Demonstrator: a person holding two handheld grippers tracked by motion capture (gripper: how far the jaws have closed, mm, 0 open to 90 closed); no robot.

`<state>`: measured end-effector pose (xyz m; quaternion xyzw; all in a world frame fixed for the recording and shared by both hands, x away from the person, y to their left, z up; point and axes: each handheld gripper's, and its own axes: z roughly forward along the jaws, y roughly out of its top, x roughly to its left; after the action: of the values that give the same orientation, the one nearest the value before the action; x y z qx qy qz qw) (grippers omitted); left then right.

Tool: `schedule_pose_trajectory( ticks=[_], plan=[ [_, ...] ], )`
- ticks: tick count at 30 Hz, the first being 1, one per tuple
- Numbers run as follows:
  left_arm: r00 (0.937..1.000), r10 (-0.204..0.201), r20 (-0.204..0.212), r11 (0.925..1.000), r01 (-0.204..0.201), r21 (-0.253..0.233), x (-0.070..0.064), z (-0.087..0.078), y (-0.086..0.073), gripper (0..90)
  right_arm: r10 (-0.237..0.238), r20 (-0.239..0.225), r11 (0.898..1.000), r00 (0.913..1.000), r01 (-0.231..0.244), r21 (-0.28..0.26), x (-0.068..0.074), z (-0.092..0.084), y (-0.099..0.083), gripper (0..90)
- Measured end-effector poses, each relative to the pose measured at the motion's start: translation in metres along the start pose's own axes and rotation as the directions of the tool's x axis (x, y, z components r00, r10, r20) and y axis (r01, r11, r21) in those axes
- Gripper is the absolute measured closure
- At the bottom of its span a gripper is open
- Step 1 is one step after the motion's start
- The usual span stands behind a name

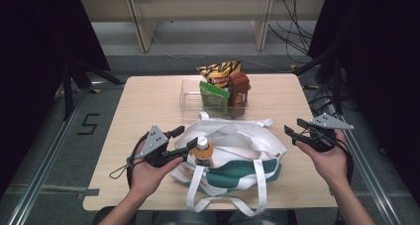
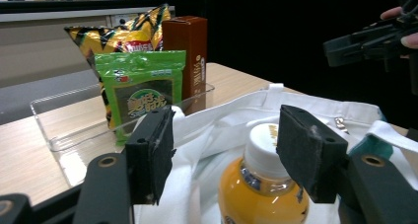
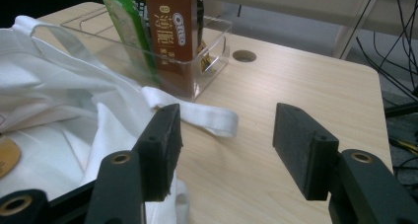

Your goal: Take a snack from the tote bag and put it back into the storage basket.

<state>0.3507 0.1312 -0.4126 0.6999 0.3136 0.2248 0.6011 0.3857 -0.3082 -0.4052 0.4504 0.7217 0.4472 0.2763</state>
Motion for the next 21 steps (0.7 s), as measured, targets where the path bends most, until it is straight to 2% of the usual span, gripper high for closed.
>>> schedule_pose_trajectory(
  ticks=[2,4,5,7,9,16,21],
  plan=[
    [1.0,-0.002,0.005,1.0,0.002,0.009,-0.002,0.001,0.0,38.8,-0.024,-0.003,1.0,0.9997,0.024,-0.008,-0.002,0.0,0.001,44.8],
    [0.9998,-0.014,0.014,0.9998,0.014,0.011,-0.003,0.003,-0.001,38.8,-0.025,0.001,1.0,0.9997,0.025,-0.007,-0.002,0.0,0.001,44.8],
    [0.9998,-0.015,0.016,0.9998,0.015,0.015,-0.004,0.004,-0.002,38.8,0.008,-0.007,1.0,0.9999,-0.008,0.003,0.0,-0.001,0.001,44.7],
    [0.9991,-0.029,0.031,0.9996,0.029,0.006,-0.005,0.007,-0.004,38.4,0.0,0.001,1.0,1.0,0.0,-0.009,-0.001,0.001,-0.001,44.7],
    [0.9993,-0.018,0.034,0.9998,0.018,0.013,-0.007,0.008,-0.003,38.6,0.006,-0.01,1.0,0.9999,-0.006,0.013,0.0,0.001,-0.001,44.6],
    [0.999,-0.017,0.042,0.9996,0.016,0.022,-0.011,0.01,-0.004,38.6,-0.013,-0.005,1.0,0.9999,0.013,0.006,0.0,0.002,-0.001,44.5],
    [0.9986,-0.011,0.052,0.9994,0.009,0.033,-0.015,0.013,-0.008,38.6,-0.003,-0.008,1.0,1.0,0.003,0.016,0.002,0.002,-0.002,44.4]
  ],
)
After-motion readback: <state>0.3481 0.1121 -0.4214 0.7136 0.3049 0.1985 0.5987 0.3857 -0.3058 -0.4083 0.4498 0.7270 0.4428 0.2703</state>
